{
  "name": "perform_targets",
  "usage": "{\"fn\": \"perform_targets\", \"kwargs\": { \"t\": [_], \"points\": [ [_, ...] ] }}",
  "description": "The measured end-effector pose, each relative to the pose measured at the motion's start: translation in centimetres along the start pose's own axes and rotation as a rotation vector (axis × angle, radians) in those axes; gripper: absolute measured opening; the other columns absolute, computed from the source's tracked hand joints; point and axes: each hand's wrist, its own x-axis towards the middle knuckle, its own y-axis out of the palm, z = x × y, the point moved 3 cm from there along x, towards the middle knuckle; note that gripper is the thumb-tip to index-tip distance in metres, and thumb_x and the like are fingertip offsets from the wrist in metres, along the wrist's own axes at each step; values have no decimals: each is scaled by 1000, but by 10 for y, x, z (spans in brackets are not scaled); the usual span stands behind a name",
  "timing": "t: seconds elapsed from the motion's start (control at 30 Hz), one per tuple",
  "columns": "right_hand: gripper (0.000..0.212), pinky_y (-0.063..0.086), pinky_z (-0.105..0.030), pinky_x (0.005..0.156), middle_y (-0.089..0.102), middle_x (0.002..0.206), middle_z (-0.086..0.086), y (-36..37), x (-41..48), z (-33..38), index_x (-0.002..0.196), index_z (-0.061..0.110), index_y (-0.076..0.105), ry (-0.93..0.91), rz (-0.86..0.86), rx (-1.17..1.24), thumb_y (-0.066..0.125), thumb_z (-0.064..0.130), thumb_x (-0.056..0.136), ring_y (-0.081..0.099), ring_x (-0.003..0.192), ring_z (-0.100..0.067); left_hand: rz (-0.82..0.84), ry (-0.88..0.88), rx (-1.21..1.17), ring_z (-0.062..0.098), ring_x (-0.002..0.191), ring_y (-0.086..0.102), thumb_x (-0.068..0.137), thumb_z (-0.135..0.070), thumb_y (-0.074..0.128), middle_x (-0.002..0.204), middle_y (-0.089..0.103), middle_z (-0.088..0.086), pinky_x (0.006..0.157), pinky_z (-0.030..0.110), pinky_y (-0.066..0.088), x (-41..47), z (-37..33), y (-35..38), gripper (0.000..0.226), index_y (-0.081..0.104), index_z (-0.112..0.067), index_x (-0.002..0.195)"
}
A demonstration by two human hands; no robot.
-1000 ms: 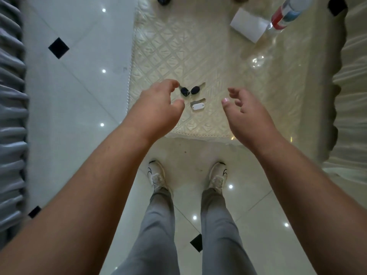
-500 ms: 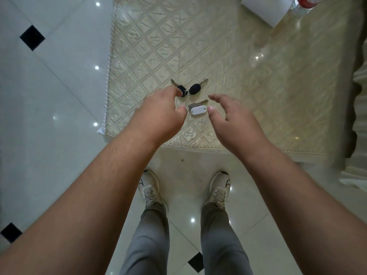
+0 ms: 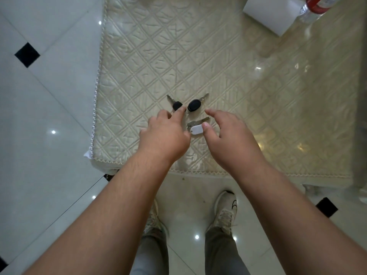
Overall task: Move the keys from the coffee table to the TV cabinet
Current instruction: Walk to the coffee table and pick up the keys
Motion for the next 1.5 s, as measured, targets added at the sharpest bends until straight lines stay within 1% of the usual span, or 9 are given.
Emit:
{"fn": "perform_targets", "kwargs": {
  "t": [0.2,0.4,0.6,0.7,0.83,1.0,1.2,1.33,1.5],
  "points": [
    [45,38,-47,106,53,142,7,4,3,-3,142,28,50,-8,-21,-8,47,39,98,45,131,-18,-192,63,-5,26,113,46,87,-39,49,125,49,0,80,46,38,-1,-1,7,50,42,-33,136],
    [44,37,-46,106,54,141,7,10,-1,-7,141,28,51,2,-34,-15,49,37,98,44,131,-20,-233,133,2,24,114,45,86,-34,51,129,48,-3,85,46,40,-4,-3,13,62,32,-39,145],
    [44,36,-44,108,52,141,10,18,-2,-15,141,31,50,13,-26,-44,51,33,97,41,132,-18,-300,161,-38,24,108,48,85,-31,54,119,53,-3,76,41,38,-6,-8,17,39,51,-30,124],
    [46,36,-42,108,50,144,11,22,-2,-19,142,33,48,9,-19,-67,52,31,96,40,134,-17,-344,210,-86,23,114,45,84,-28,55,127,51,-4,82,40,37,-8,-13,19,51,45,-34,134],
    [47,35,-44,109,49,146,11,27,0,-23,142,31,49,8,-18,-90,52,30,96,38,135,-17,-215,241,2,23,130,30,87,-35,53,152,30,-6,96,48,36,-5,-22,28,65,28,-47,146],
    [46,33,-43,111,48,147,10,27,1,-27,142,28,50,15,-31,-78,52,29,96,37,136,-16,-196,196,80,23,132,26,89,-43,49,157,21,-7,94,46,35,-5,-26,35,65,26,-40,150],
    [43,32,-37,110,49,145,9,18,6,-25,140,27,52,-6,-73,-49,52,26,97,39,135,-16,-282,182,-55,20,129,34,90,-33,52,142,43,-6,93,42,37,-8,-28,31,50,49,-25,139],
    [44,33,-37,109,50,143,11,13,9,-19,141,28,50,-28,-112,-23,53,26,97,39,134,-15,-438,221,-213,16,116,49,90,-30,57,120,61,-11,88,39,40,-12,-30,15,27,69,-25,113],
    [50,31,-42,112,48,145,14,6,11,-11,142,34,48,-84,-107,21,58,28,93,36,137,-13,-529,362,-461,6,98,58,88,-21,64,101,63,-16,85,34,50,-23,-32,-5,16,73,-24,101]
  ]
}}
